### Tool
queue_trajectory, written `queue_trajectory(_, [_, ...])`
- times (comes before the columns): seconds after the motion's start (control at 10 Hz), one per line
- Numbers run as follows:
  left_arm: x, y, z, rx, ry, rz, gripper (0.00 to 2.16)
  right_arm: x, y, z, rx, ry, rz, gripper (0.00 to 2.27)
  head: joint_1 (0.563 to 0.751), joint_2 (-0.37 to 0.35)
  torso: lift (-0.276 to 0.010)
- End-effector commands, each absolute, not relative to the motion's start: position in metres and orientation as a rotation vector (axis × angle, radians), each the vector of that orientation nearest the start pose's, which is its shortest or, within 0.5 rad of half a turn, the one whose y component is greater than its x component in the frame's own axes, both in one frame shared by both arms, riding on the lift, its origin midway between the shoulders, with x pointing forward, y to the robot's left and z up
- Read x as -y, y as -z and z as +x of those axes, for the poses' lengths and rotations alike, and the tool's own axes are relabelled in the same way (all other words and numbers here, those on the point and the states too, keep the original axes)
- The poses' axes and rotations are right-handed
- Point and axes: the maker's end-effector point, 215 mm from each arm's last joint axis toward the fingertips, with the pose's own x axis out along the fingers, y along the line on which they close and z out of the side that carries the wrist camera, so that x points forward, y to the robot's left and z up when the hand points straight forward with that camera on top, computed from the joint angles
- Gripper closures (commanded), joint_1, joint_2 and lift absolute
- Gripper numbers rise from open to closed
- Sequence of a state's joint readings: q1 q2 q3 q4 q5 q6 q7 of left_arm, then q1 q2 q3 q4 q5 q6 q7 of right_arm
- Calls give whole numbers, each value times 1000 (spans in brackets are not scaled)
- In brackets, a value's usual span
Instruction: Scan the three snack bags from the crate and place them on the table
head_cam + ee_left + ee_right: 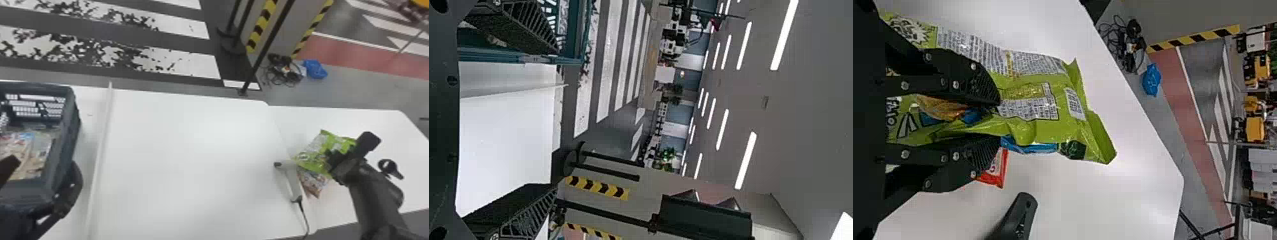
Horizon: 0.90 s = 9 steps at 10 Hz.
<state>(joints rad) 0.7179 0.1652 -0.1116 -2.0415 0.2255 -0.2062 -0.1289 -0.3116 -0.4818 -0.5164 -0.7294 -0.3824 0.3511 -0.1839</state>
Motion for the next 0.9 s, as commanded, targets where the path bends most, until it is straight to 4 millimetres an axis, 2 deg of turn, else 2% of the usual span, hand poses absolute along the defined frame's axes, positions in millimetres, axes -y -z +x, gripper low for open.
queue_trajectory(0.0, [-160,366,362,-56,270,-171,36,713,545,429,-670,864,333,26,695,-350,-36])
queue_trajectory(0.1, [-159,365,362,-54,271,-173,36,709,543,426,-684,846,341,36,695,-350,-36])
queue_trajectory(0.3, [-153,363,365,-55,275,-175,36,679,539,423,-726,782,349,43,695,-350,-36])
queue_trajectory(0.4, [-153,362,366,-58,277,-173,36,664,524,421,-688,749,334,43,695,-350,-36])
queue_trajectory(0.5, [-151,362,367,-65,280,-173,39,631,495,433,-578,639,368,43,695,-350,-36])
queue_trajectory(0.6, [-152,362,368,-70,279,-172,39,595,481,429,-533,552,374,43,695,-350,-36])
queue_trajectory(0.7, [-150,359,370,-70,282,-173,43,554,457,434,-429,466,337,56,695,-350,-36])
queue_trajectory(0.8, [-148,358,370,-80,284,-174,43,513,424,435,-309,395,242,60,695,-350,-36])
